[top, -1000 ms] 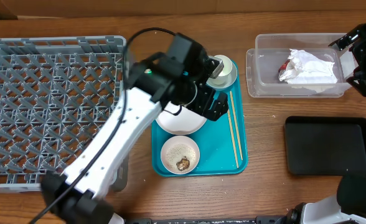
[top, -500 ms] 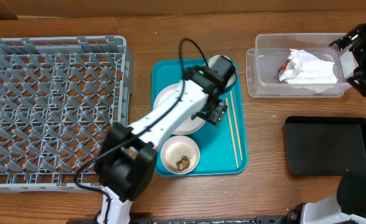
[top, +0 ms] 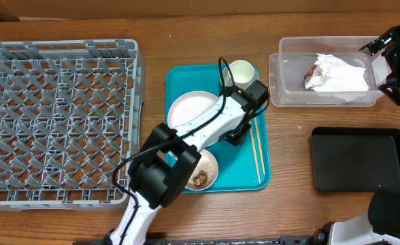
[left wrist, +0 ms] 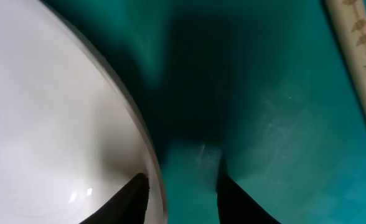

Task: Sort waste into correct bins and load items into the dishwasher
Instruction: 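Reach the left gripper to the white plate's edge and grasp it, then lift the plate with the left gripper over the dish rack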

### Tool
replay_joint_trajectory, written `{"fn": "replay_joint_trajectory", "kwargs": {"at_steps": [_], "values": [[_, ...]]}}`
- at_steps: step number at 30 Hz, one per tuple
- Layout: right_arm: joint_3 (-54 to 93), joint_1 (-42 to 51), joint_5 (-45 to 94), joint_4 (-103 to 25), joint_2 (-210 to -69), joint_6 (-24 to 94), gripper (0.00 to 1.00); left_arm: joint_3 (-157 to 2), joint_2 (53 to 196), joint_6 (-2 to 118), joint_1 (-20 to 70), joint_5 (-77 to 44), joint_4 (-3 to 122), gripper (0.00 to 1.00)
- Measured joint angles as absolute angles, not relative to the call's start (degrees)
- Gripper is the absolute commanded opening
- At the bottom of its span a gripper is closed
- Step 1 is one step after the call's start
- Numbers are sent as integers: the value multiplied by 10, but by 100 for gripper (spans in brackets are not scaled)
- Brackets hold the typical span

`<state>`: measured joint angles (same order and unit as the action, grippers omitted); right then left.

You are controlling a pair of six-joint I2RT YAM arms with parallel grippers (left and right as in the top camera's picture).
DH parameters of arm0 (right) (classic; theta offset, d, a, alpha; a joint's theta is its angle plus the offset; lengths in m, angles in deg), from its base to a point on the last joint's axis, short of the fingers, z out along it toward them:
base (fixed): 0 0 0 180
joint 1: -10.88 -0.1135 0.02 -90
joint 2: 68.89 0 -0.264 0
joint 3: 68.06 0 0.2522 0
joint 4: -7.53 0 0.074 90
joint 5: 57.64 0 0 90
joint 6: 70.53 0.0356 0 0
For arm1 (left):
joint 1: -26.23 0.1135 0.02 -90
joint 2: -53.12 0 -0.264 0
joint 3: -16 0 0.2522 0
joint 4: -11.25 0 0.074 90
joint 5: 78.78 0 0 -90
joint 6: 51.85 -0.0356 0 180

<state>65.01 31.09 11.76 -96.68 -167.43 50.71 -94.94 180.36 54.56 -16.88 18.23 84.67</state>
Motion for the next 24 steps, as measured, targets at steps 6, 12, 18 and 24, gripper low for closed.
{"fn": "replay_joint_trajectory", "kwargs": {"at_steps": [6,12,18,24], "values": [[650,311,118,-967,-1674,507,100,-950,1804,549,-169,187,848,4],[650,311,118,-967,-1674,507,100,-961,1804,546,-169,199,868,4],[650,311,118,-967,-1674,507,100,-1026,1805,547,-169,198,956,4],[650,311,118,-966,-1674,507,100,-1165,1806,547,-166,198,1048,4]]}}
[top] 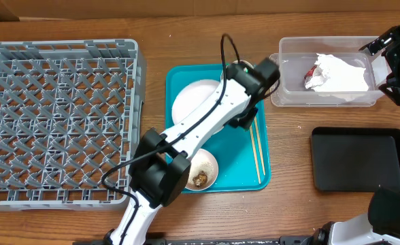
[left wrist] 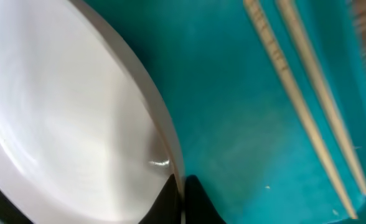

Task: Sort waste into correct bins and load items into the dishwasher
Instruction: 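Lift the plate with the left gripper over the dish rack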

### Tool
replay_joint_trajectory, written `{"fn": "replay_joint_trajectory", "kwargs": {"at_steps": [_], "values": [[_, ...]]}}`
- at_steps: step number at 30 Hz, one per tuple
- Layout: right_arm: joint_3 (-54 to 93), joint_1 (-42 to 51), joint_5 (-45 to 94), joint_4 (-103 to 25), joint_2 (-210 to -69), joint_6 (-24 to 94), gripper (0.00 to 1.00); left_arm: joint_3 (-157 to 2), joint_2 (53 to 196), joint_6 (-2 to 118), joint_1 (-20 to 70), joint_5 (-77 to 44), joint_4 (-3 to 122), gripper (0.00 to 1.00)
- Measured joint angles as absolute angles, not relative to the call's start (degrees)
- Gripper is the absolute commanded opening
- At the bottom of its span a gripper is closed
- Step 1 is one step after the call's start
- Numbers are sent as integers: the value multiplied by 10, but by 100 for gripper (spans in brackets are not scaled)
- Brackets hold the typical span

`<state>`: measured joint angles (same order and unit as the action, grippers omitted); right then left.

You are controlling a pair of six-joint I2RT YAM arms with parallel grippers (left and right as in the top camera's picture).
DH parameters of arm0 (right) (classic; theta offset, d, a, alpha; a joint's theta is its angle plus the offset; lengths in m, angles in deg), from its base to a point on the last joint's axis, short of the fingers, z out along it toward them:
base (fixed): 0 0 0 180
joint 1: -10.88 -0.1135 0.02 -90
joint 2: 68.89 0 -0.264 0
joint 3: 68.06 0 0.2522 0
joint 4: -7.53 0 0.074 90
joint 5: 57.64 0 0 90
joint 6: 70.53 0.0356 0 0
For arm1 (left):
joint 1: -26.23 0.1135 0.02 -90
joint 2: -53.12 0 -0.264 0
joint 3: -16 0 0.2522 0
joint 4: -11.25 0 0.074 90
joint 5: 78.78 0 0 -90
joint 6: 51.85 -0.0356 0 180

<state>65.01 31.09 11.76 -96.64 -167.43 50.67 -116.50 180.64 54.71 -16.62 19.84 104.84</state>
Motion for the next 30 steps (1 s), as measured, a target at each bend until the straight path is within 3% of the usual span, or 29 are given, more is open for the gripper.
{"fn": "replay_joint_trajectory", "kwargs": {"at_steps": [11,25,30], "values": [[650,311,117,-967,-1674,507,100,-1429,1806,545,-74,182,1214,4],[650,311,118,-967,-1674,507,100,-1490,1806,377,346,-172,1215,4],[650,311,118,-967,-1674,507,100,-1489,1806,301,400,-253,1217,4]]}}
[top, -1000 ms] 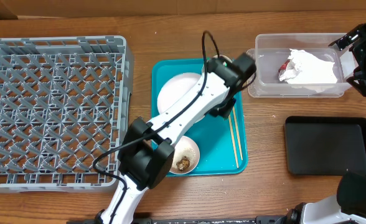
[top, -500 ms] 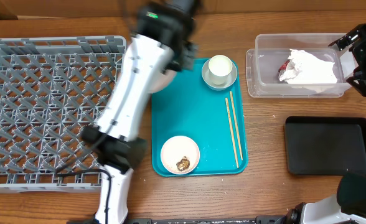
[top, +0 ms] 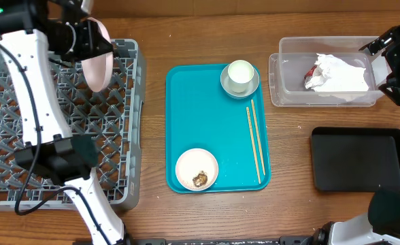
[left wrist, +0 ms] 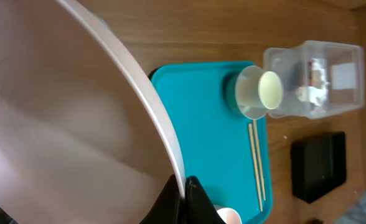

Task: Sort waste into correct bins and load items into the dishwasher
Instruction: 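Lift the plate with the left gripper over the dish rack, then lower the plate upright into the rack slots and release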

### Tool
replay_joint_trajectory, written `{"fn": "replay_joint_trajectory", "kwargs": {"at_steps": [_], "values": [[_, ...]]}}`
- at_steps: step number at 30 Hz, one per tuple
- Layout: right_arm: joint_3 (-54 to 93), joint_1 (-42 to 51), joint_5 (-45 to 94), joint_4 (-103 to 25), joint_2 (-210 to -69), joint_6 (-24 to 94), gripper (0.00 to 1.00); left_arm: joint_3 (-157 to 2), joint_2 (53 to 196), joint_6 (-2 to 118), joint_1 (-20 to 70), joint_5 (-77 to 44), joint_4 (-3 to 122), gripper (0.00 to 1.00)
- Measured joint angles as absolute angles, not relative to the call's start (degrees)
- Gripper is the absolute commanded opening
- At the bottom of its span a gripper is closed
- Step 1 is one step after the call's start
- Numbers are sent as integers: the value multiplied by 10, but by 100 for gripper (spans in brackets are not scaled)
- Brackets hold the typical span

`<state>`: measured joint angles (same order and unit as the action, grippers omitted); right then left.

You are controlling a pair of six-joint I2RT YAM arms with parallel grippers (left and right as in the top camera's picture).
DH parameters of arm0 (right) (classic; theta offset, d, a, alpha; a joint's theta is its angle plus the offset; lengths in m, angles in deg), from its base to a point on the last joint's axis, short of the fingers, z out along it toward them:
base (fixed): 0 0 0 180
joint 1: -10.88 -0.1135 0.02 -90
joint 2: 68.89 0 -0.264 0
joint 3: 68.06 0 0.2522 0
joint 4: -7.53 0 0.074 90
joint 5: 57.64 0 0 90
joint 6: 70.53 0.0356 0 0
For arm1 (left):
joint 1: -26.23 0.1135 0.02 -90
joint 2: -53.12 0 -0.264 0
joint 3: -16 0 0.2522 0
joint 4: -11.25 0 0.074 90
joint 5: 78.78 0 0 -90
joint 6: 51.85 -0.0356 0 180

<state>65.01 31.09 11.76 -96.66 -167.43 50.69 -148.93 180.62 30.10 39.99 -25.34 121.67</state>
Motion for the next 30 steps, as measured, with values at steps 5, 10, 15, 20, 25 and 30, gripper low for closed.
{"fn": "replay_joint_trajectory", "kwargs": {"at_steps": [5,10,15,20,25,30], "values": [[650,311,118,-967,-1674,507,100,-1467,1806,231,408,-299,1217,4],[650,311,117,-967,-1674,507,100,-1413,1806,182,420,-313,1217,4],[650,311,118,-967,-1674,507,100,-1366,1806,139,464,-336,1217,4],[650,311,117,-967,-1674,507,100,-1354,1806,117,492,-350,1217,4],[650,311,118,-967,-1674,507,100,-1353,1806,109,491,-356,1217,4],[650,311,117,-967,-1674,507,100,-1353,1806,88,491,-360,1217,4]]}}
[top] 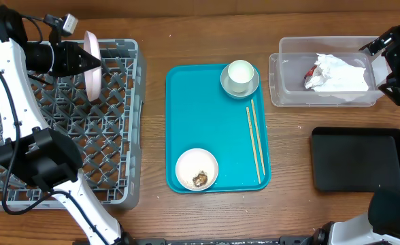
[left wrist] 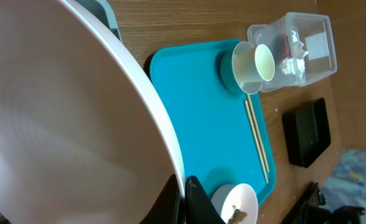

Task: Sort waste into correct bins and load items into the dishwasher
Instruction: 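Lower the plate upright into the rack slots and release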

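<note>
My left gripper (top: 84,61) is shut on the rim of a white plate (top: 92,68). It holds the plate on edge over the far right part of the grey dish rack (top: 23,163). In the left wrist view the plate (left wrist: 65,124) fills the left side, with my left gripper (left wrist: 184,193) pinching its rim. Whether the plate touches the rack is hidden. On the teal tray (top: 207,116) are a cup on a saucer (top: 239,76), chopsticks (top: 255,143) and a bowl with food scraps (top: 196,170). My right gripper (top: 392,64) rests at the far right edge, its jaws unclear.
A clear bin (top: 288,92) holding crumpled paper (top: 336,73) stands right of the tray. A black tray (top: 360,160) lies at the front right. The rack (left wrist: 105,9) takes up the table's left side.
The plate is still over the rack's far right part, but it has turned from tilted to nearly edge-on and upright. My left wrist now points at it from the left.
My left gripper was open around the plate's rim on the teal tray. Then it was shut on the rim with the plate lifted by the cup. Later the plate hung tilted over the rack, and now it stands on edge there.
</note>
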### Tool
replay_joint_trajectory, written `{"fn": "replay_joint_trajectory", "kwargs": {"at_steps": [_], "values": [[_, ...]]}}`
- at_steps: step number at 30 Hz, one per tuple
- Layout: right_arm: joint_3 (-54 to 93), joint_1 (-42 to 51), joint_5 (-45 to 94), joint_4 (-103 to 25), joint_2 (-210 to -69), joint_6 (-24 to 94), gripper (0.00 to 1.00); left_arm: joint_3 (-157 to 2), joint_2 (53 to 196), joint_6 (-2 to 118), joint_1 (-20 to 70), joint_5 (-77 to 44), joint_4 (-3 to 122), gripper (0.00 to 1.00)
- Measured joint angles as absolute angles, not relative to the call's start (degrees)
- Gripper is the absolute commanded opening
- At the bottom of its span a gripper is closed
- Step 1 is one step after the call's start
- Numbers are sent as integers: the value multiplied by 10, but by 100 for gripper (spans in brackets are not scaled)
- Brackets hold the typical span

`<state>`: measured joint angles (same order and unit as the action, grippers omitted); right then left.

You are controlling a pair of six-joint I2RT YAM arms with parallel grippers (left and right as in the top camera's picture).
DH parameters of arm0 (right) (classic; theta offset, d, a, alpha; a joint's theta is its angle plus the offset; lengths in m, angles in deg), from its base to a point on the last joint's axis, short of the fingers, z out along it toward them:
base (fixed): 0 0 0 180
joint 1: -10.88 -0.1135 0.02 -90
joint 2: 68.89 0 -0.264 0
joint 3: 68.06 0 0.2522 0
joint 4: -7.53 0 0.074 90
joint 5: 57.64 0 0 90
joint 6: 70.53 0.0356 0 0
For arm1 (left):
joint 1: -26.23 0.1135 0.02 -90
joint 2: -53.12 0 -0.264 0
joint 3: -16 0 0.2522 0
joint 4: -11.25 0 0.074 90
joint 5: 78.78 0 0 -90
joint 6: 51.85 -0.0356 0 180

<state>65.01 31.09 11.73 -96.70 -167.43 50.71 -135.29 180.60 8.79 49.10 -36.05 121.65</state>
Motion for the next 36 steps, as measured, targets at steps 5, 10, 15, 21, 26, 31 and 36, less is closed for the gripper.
{"fn": "replay_joint_trajectory", "kwargs": {"at_steps": [5,10,15,21,26,31,36], "values": [[650,311,117,-967,-1674,507,100,-1353,1806,68,491,-363,1206,4],[650,311,117,-966,-1674,507,100,-1353,1806,48,491,-364,1201,4],[650,311,117,-967,-1674,507,100,-1352,1806,40,492,-366,1188,4],[650,311,117,-967,-1674,507,100,-1352,1810,34,505,-398,1194,4],[650,311,118,-967,-1674,507,100,-1352,1821,34,518,-426,1205,4],[650,311,118,-967,-1674,507,100,-1352,1823,34,530,-438,1211,4],[650,311,117,-967,-1674,507,100,-1352,1823,34,545,-443,1217,4]]}}
